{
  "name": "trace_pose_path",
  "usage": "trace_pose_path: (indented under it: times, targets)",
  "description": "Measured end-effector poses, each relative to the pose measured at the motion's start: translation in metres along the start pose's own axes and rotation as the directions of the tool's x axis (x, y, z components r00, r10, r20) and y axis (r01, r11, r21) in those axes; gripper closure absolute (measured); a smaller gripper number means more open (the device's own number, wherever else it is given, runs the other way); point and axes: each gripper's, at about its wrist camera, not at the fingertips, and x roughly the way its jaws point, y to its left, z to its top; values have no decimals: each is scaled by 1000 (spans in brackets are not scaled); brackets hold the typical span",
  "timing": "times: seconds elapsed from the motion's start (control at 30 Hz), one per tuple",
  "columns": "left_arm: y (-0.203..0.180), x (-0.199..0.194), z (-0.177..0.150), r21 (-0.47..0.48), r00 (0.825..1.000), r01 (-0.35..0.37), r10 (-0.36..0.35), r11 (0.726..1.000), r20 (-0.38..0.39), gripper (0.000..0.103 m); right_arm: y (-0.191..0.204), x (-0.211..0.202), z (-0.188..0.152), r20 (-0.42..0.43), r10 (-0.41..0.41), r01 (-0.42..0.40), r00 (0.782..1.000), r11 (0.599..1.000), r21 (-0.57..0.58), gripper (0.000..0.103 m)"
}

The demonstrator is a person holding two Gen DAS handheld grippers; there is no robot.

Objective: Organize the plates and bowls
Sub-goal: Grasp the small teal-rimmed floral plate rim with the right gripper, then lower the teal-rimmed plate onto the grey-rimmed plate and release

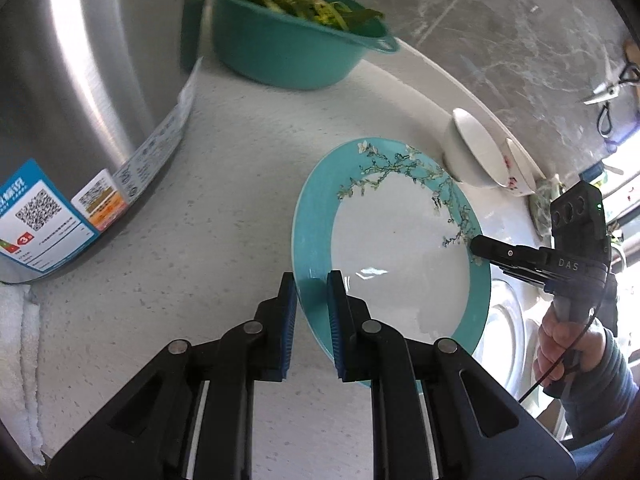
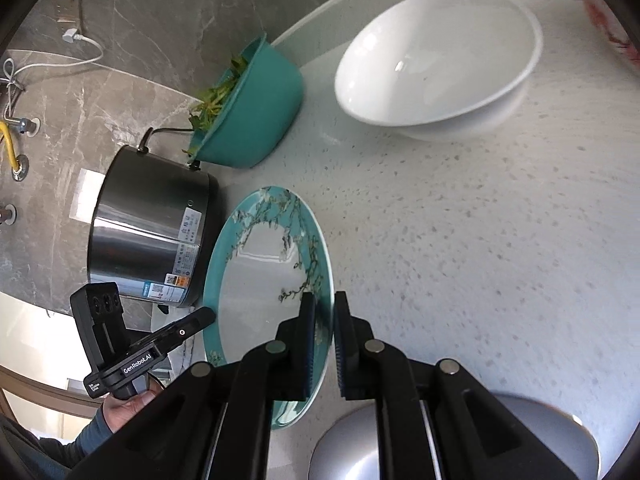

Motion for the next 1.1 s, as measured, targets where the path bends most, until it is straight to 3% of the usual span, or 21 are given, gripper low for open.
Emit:
trace_pose_path:
  times: [0.27,0.57,0.8,1.1]
  targets:
    - [-49,-6,-8,117,998,63,-60,991,-24,90,-7,-56,-32,88,-35,32,995,999,44,92]
    - [-113,10,-36,272,982,164,-130,948,-141,90,-36,-119,-101,197,-128,91,972,978,187,92]
    - [-145,24,-58,369,968,203,-129,907,-215,90,-59,-141,-142,248,-176,105,953,956,275,92]
    - [-159,45,-71,402,962,200,-102,893,-253,90,-68,-144,-164,264,-199,117,944,948,297,92]
